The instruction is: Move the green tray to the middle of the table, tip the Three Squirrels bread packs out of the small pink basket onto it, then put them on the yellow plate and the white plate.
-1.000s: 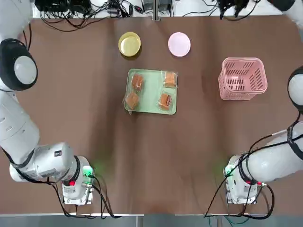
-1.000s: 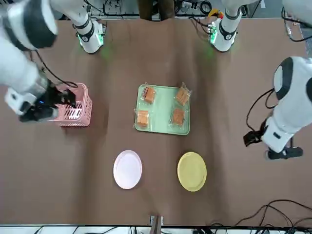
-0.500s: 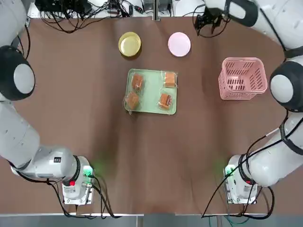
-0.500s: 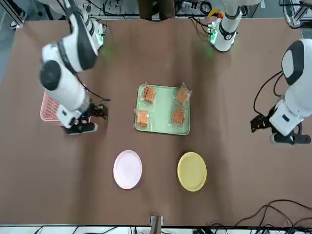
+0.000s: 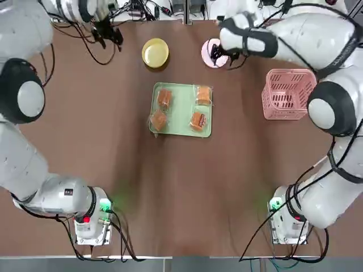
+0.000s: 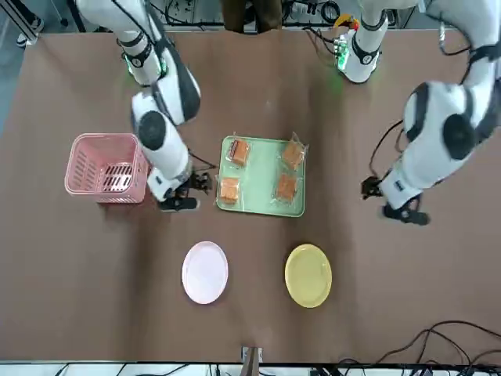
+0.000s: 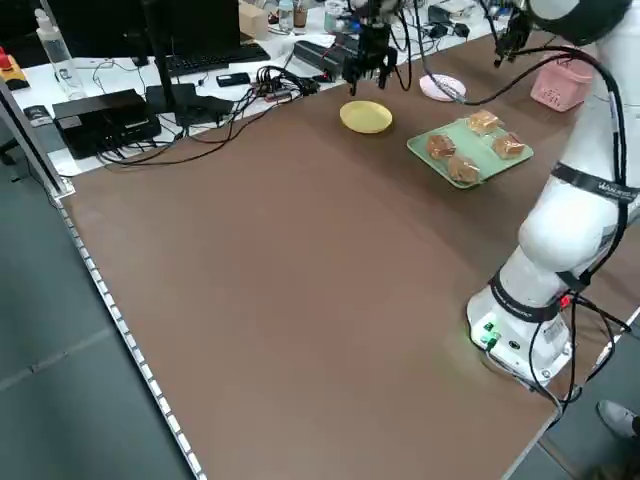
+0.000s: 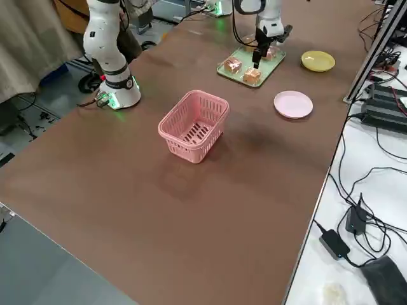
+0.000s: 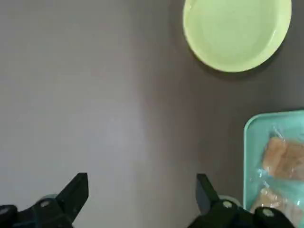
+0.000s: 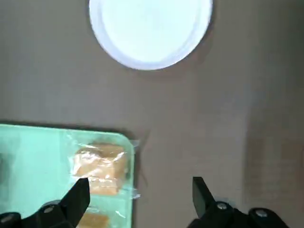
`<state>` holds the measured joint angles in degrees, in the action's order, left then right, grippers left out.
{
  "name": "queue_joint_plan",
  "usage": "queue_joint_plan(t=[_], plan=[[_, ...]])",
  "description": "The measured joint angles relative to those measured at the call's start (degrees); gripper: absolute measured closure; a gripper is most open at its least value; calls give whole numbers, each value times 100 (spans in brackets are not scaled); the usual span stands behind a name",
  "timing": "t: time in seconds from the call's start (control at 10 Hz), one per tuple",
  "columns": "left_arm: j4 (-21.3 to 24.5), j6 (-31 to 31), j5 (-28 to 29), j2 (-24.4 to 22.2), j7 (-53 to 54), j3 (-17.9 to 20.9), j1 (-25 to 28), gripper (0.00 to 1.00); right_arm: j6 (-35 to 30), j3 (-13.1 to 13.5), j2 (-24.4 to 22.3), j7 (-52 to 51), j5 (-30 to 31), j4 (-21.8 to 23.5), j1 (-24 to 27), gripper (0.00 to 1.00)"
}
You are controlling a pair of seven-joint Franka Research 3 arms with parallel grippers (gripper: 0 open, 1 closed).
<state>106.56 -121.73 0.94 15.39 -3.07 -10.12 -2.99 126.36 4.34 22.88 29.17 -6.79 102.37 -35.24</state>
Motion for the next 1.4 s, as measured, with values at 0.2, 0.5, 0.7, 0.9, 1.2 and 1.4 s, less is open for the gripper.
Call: queue_joint_plan(t=[0.2, 0.5, 0.7, 0.9, 1.2, 1.4], plan=[[273, -686, 0, 267, -320, -488, -31, 0, 598, 0, 291, 487, -44, 173, -302, 4], [308, -1560, 149, 761, -1390, -844, -1159, 0, 1390, 2, 862, 1078, -76, 249, -673, 4], [289, -1787, 533, 1130, -1846, -840, -1704, 0, 1732, 5, 1164, 1241, -76, 250, -816, 2], [284, -1796, 690, 1371, -1847, -830, -1792, 0, 1831, 9, 1234, 1247, -75, 249, -831, 2], [273, -1837, 1029, 1642, -2006, -816, -1790, 0, 1867, 10, 1261, 1246, -73, 248, -871, 16], [266, -1891, 1035, 1704, -2019, -787, -1754, 0, 1858, 13, 1215, 1246, -72, 222, -875, 38]])
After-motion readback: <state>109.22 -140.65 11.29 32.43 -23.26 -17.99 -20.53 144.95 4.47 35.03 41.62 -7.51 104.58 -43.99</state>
